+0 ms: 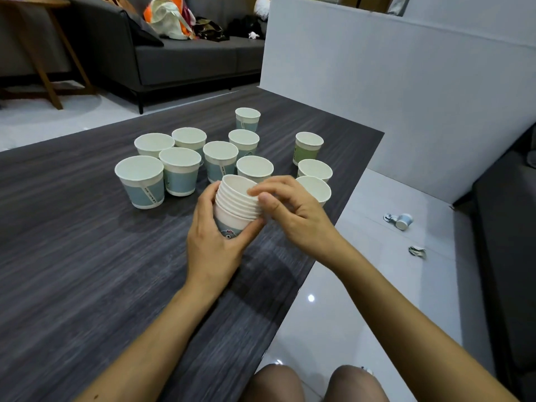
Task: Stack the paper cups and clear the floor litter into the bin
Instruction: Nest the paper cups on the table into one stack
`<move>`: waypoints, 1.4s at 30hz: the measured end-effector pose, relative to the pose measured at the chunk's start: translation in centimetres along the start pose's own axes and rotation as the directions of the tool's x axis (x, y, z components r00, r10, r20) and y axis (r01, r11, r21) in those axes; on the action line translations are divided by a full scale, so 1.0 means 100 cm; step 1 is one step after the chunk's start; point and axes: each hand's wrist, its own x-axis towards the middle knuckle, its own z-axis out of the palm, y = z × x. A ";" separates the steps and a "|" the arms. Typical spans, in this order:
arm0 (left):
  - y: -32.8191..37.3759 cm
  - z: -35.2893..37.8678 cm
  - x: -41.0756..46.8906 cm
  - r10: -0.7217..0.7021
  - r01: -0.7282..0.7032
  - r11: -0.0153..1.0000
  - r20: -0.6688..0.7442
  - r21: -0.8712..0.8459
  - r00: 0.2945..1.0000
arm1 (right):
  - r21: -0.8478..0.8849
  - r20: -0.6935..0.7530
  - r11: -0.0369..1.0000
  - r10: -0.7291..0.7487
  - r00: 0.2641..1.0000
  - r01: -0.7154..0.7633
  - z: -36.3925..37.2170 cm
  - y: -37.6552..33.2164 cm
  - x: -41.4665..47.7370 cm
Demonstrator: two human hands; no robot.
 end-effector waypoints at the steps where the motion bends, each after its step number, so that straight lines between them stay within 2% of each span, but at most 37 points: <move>1: 0.000 0.001 -0.001 0.003 -0.003 1.000 0.013 0.006 1.000 | 0.025 -0.006 0.999 0.031 1.000 -0.031 -0.006 0.004 -0.002; 3: 0.000 0.003 -0.004 0.012 -0.012 1.000 0.041 0.011 0.999 | 0.015 -0.027 0.994 0.108 0.994 -0.108 -0.018 0.012 -0.007; 5: 0.002 0.006 -0.006 0.019 -0.020 1.000 0.059 0.015 0.998 | -0.070 -0.083 0.985 0.151 0.985 -0.157 -0.025 0.019 -0.011; 9: 0.009 0.011 -0.007 0.029 -0.031 0.999 0.072 0.029 0.997 | -0.262 -0.212 0.954 0.092 0.973 -0.147 -0.036 0.030 -0.011; 12: 0.017 0.020 -0.004 0.047 -0.047 0.999 0.079 0.002 0.996 | -0.497 -0.204 0.841 0.126 0.971 -0.214 -0.043 0.043 -0.010; 15: 0.023 0.031 -0.002 0.043 -0.041 0.999 0.077 -0.023 0.996 | -0.595 -0.164 0.781 0.110 0.980 -0.188 -0.044 0.051 -0.009; 17: 0.022 0.038 -0.005 0.039 -0.037 0.999 0.074 -0.034 0.996 | -0.583 -0.211 0.804 -0.006 0.977 -0.121 -0.046 0.052 -0.011; 20: 0.019 0.045 -0.010 0.034 -0.033 0.999 0.072 -0.019 0.997 | -0.515 -0.339 0.856 -0.155 0.928 -0.045 -0.053 0.047 -0.014; 23: 0.016 0.051 -0.013 0.029 -0.029 1.000 0.072 0.006 0.997 | -0.348 -0.442 0.937 -0.138 0.886 -0.028 -0.060 0.035 -0.013; 27: 0.016 0.054 -0.011 0.032 -0.033 0.999 0.054 0.021 0.998 | -0.205 -0.491 0.978 -0.139 0.860 0.041 -0.058 0.023 -0.013; 29: 0.015 0.054 -0.011 0.030 -0.032 0.999 0.049 0.024 0.998 | -0.191 -0.454 0.980 -0.144 0.879 0.062 -0.055 0.019 -0.014; 32: 0.016 0.053 -0.012 0.035 -0.036 0.999 0.042 0.023 0.998 | -0.166 -0.300 0.985 -0.097 0.949 0.048 -0.048 0.017 -0.016; 35: 0.019 0.053 -0.012 0.043 -0.043 0.999 0.017 -0.016 0.999 | -0.139 -0.188 0.990 -0.052 0.981 0.026 -0.035 0.018 -0.019; 38: 0.016 0.050 -0.011 0.050 -0.051 0.997 -0.012 -0.052 0.999 | -0.092 -0.190 0.995 -0.051 0.980 0.034 -0.016 0.018 -0.022; 42: 0.012 0.042 -0.006 0.066 -0.066 0.998 0.001 -0.016 0.998 | -0.091 -0.206 0.994 -0.074 0.976 0.056 -0.003 0.017 -0.021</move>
